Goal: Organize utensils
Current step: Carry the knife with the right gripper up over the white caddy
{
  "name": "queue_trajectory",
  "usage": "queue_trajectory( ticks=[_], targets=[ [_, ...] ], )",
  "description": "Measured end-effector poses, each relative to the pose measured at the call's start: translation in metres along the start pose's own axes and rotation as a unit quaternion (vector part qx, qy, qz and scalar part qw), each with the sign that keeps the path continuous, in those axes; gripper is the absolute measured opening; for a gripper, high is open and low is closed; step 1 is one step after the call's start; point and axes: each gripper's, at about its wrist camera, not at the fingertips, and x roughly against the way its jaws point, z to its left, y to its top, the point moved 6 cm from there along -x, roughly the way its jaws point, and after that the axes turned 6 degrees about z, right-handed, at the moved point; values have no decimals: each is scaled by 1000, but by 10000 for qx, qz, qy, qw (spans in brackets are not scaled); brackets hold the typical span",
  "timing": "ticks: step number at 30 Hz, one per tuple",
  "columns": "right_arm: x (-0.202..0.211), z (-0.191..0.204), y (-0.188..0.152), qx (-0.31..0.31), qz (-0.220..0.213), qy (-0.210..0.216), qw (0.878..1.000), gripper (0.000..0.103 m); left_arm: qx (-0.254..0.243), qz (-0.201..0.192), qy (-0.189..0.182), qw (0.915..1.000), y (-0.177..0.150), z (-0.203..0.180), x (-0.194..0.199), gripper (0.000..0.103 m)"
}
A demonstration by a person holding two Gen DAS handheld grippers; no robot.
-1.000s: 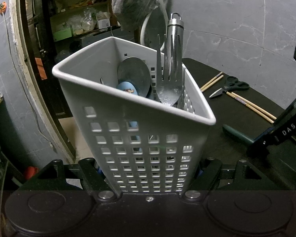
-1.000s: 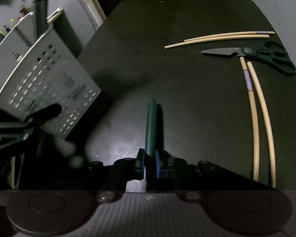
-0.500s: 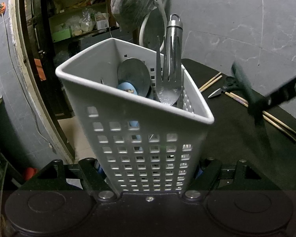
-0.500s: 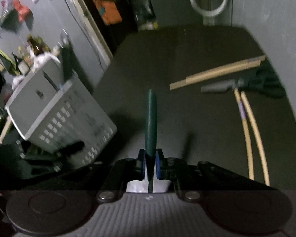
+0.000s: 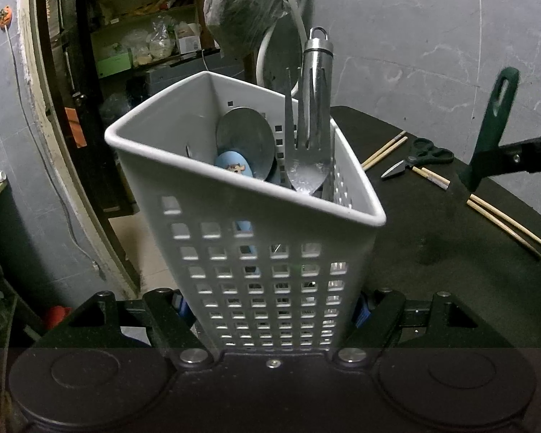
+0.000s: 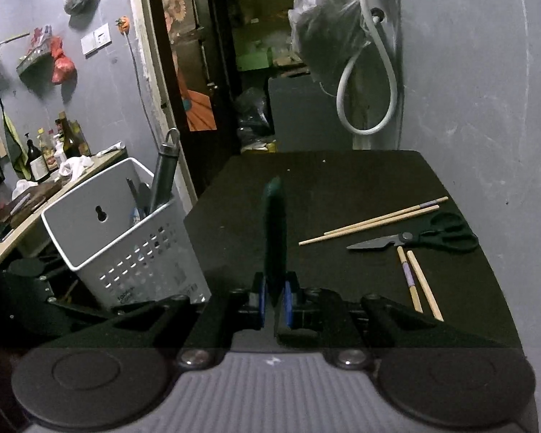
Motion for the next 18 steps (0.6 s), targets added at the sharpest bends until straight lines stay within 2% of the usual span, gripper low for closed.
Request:
queue_trajectory(
  ticks=[12,18],
  targets=[
    [7,-2,-1,88,-2,21,10000,12,33,-6,27,10000,-1,0,0,79],
    [16,1,17,167,-215,75,9996,12,36,-3,26,10000,-1,0,0,79]
  ],
)
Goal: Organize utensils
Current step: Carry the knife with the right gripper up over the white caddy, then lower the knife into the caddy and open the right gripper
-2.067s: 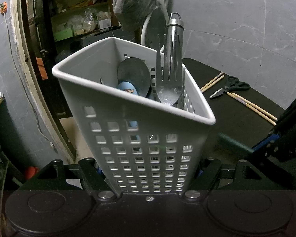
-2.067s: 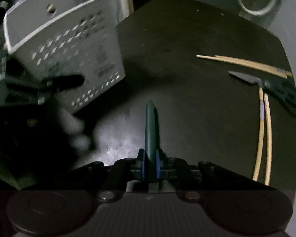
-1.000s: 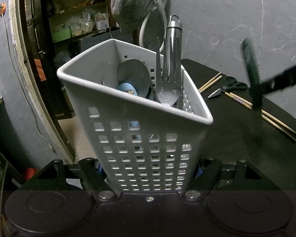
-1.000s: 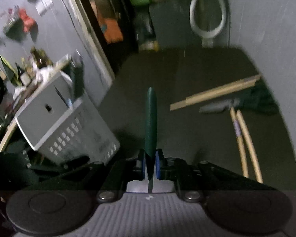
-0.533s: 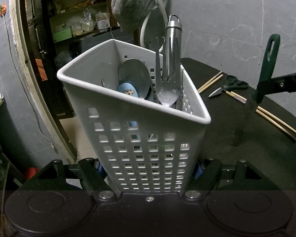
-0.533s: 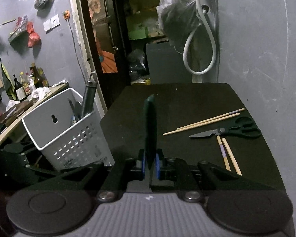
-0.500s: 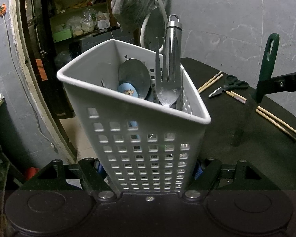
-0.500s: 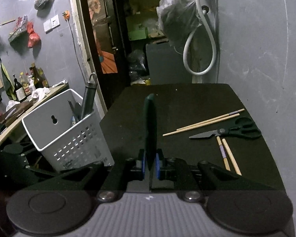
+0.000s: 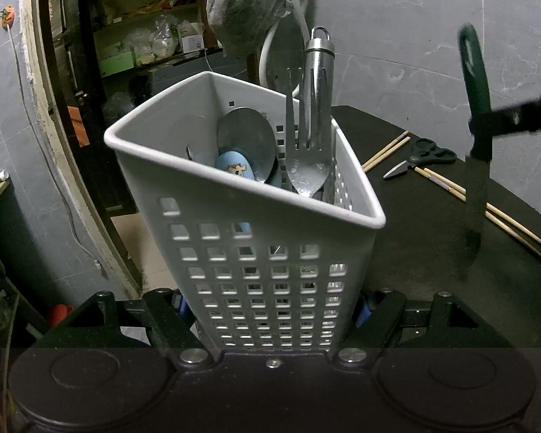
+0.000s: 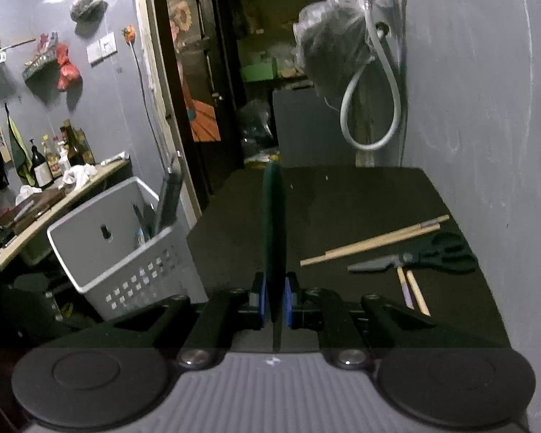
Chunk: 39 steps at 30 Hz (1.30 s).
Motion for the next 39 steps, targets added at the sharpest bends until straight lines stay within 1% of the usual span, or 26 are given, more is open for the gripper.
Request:
queue_trajectory(
  ticks=[6,9,13,18,21,23,26,29,32,35,39],
  targets=[
    [7,8,20,72,-195,112,9997,12,3,-3,0,10000,0,0,0,79],
    [18,16,36,120,-387,223,9989,12,6,-1,-1,10000,0,0,0,79],
    [38,34,69,228,-782,574,9950,12,23,-5,-8,10000,0,0,0,79],
    [59,63,108,558,-1259,1057,9848,12,42,-13,-20,10000,1,2,1,79],
    [64,79,122,686,-1416,1362,9781,12,47,-16,-19,10000,1,2,1,79],
    [60,90,128,803,-1448,1533,9742,12,46,-15,-20,10000,1,2,1,79],
    [47,106,130,932,-1399,1705,9709,12,56,-19,-18,10000,1,2,2,79],
    [27,116,122,1004,-1193,1798,9713,12,68,-21,-8,10000,1,2,2,79],
    [5,122,108,1061,-928,1765,9742,12,83,-24,5,10000,1,1,2,79],
    [-16,123,95,976,-664,1739,9777,12,90,-24,12,10000,0,0,2,79],
    [-32,123,77,980,-287,1704,9801,12,91,-26,21,10000,0,-1,2,79]
  ],
)
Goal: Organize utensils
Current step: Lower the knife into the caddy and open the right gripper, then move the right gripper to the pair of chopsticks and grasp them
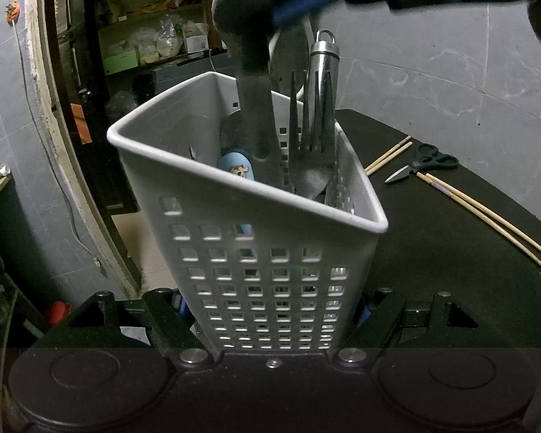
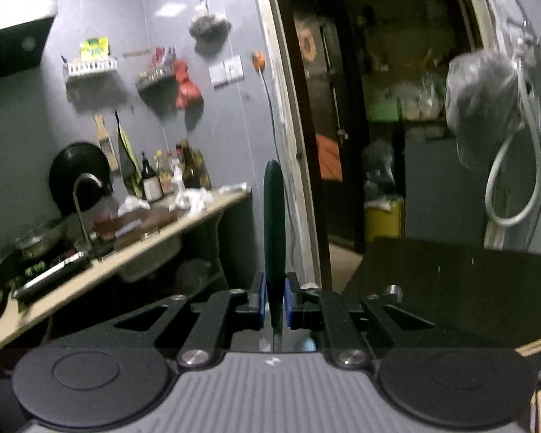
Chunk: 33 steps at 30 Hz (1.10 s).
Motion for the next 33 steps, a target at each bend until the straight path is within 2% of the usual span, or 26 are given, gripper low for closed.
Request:
queue_trajectory(
  ticks=[7,9,10,13,17,19,22,26,29,33],
  targets=[
    [0,-2,-17,-5,303,-81,9995,17,-8,6,29,10000,0,-2,-2,79],
    [4,-1,-16,37,279,-123,9995,35,-2,8,33,10000,0,-2,-2,79],
    [7,1,-15,79,219,-150,9996,47,-1,10,39,10000,0,-2,-2,79],
    [23,4,-11,121,-55,-197,9997,61,22,25,46,10000,1,-2,-2,79],
    [55,-9,-11,-25,-449,-638,9969,98,18,55,64,10000,2,-2,-3,80],
    [69,-24,-15,-179,-546,-956,9938,103,11,76,77,9999,3,-2,-3,80],
    [85,-51,-28,-534,-478,-1426,9872,103,-2,101,106,9999,4,-4,-4,80],
    [92,-93,-60,-1292,-130,-1945,9723,103,-16,133,131,9998,5,-5,-5,80],
    [90,-126,-88,-1895,249,-2329,9535,103,-25,153,161,9998,6,-7,-7,81],
    [82,-169,-130,-2713,846,-2565,9238,103,0,173,190,9997,7,-8,-8,81]
  ],
)
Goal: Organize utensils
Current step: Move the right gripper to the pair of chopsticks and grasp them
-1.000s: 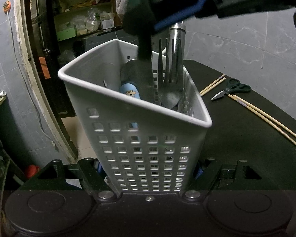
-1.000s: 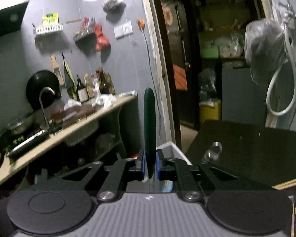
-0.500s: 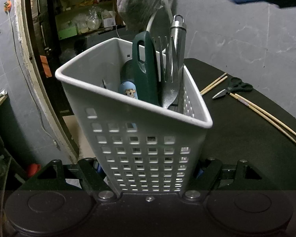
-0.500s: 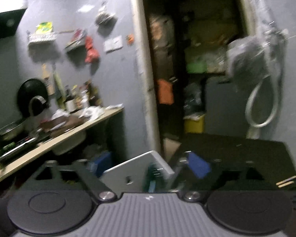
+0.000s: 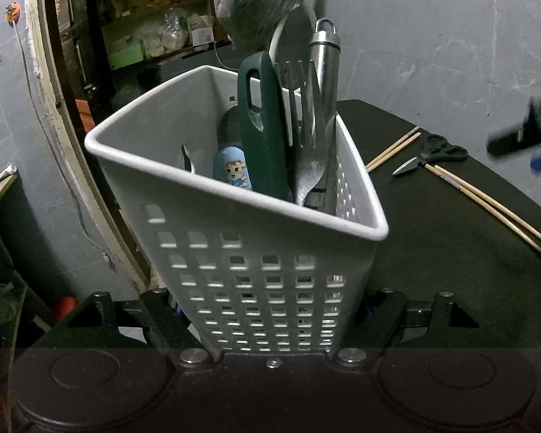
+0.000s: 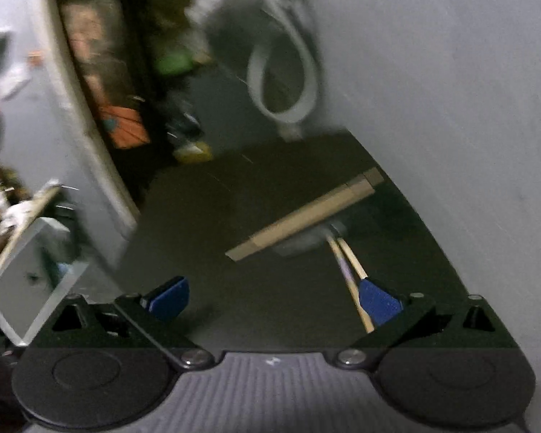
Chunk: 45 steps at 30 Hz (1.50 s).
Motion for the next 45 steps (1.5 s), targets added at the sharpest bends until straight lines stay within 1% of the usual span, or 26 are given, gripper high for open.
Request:
queue_trajectory(
  ticks=[2,4,9,12,18,21,23,24,27,29,30,32,33,35,36,38,41,42,44,45],
  targets=[
    [-17,-13,-8,-117,274,-193,9994,103,24,6,11,10000,1,-1,0,81],
    [-29,-28,-16,-147,439,-398,9981,103,38,13,29,10000,1,-2,0,81],
    [-53,-37,-17,130,582,-654,9961,103,93,31,70,9999,2,-3,1,82],
    [-68,-36,-12,302,701,-703,9946,103,111,42,88,9999,2,-3,1,82],
    [-86,-38,0,518,705,-705,9937,102,129,60,97,9999,3,-2,1,82],
    [-92,-39,1,484,755,-629,9940,97,134,60,97,9998,4,-2,0,82],
    [-95,-38,1,526,783,-595,9938,90,133,58,98,9998,4,-2,1,82],
    [-96,-37,1,570,775,-611,9935,90,134,58,98,9998,4,-2,1,82],
    [-94,-34,-2,744,705,-691,9923,83,132,57,97,9998,4,-2,1,82],
    [-93,-33,-2,809,643,-744,9919,72,131,56,96,9999,4,-2,1,82],
    [-93,-32,-3,841,620,-739,9918,70,127,55,94,9999,4,-2,1,82],
    [-92,-29,-3,906,593,-717,9915,59,126,51,89,9999,4,-1,1,82],
    [-91,-27,-4,951,586,-711,9912,57,125,48,85,9999,4,-2,1,82],
    [-91,-25,-4,1004,571,-681,9910,49,120,43,80,9999,3,-1,1,82],
    [-90,-23,-5,1034,569,-664,9908,46,121,40,75,9999,3,0,0,82],
    [-88,-18,-7,1137,588,-608,9899,34,118,33,69,9999,2,0,0,82],
    [-86,-10,-11,1308,647,-545,9878,24,104,24,58,9999,2,0,0,82],
    [-85,-8,-13,1348,665,-521,9873,23,102,23,54,9999,2,0,0,82],
    [-83,-3,-17,1421,703,-443,9864,16,89,15,47,9999,1,0,0,82],
    [-82,-1,-19,1474,727,-399,9856,16,86,11,41,10000,1,1,0,82]
  ],
)
